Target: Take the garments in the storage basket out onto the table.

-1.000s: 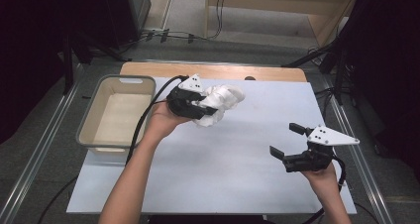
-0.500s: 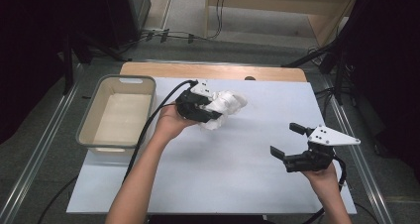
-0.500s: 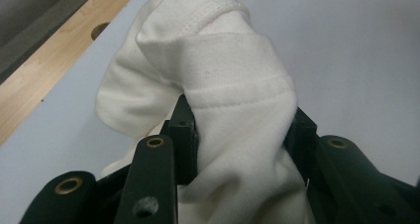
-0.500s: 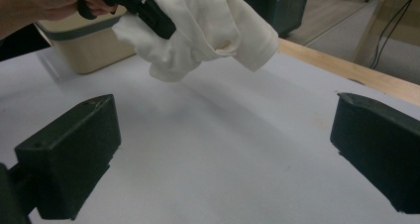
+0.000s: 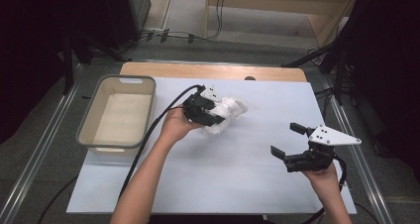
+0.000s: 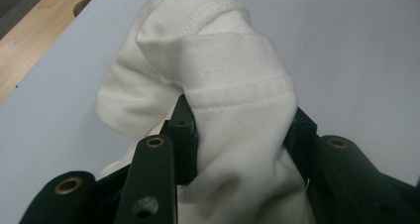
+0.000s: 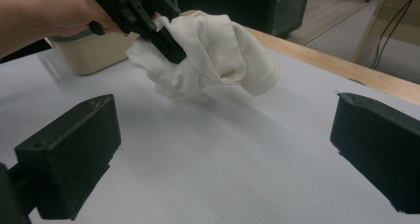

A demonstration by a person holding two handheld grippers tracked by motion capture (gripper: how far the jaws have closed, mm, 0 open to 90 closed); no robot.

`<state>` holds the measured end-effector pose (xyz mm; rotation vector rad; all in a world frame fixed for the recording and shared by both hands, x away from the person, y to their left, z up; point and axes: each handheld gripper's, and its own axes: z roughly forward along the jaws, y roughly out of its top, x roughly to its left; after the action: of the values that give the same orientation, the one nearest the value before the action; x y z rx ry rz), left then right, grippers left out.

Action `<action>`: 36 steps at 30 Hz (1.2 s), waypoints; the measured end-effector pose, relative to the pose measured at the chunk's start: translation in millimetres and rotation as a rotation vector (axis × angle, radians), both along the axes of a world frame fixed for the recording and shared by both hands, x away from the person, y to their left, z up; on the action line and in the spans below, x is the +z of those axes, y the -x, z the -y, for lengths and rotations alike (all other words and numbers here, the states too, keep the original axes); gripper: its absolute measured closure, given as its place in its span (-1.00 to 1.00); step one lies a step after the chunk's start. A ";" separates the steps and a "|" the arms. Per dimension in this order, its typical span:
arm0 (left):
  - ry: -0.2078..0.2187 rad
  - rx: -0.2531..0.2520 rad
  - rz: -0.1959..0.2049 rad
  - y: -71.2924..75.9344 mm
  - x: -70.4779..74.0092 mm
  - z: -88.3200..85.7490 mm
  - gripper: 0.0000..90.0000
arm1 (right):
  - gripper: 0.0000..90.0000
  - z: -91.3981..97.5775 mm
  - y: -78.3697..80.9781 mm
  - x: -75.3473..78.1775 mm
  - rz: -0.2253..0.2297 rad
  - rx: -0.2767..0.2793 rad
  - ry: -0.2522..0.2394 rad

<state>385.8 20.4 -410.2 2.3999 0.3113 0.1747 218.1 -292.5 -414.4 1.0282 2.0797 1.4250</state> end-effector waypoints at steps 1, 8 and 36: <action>0.000 0.000 -0.002 0.0 -1.1 0.8 0.33 | -1.00 0.0 -0.1 -0.1 0.001 0.001 0.002; -0.021 -0.005 -0.014 -0.6 -9.2 7.1 0.32 | -1.00 -0.1 0.0 0.0 0.000 0.002 -0.001; -0.131 0.024 -0.106 -5.1 -34.3 20.0 0.04 | -1.00 -0.7 0.8 0.4 -0.002 0.008 -0.002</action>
<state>390.9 0.5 -444.5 2.5415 0.3889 0.0808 217.3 -291.8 -414.0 1.0237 2.0869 1.4309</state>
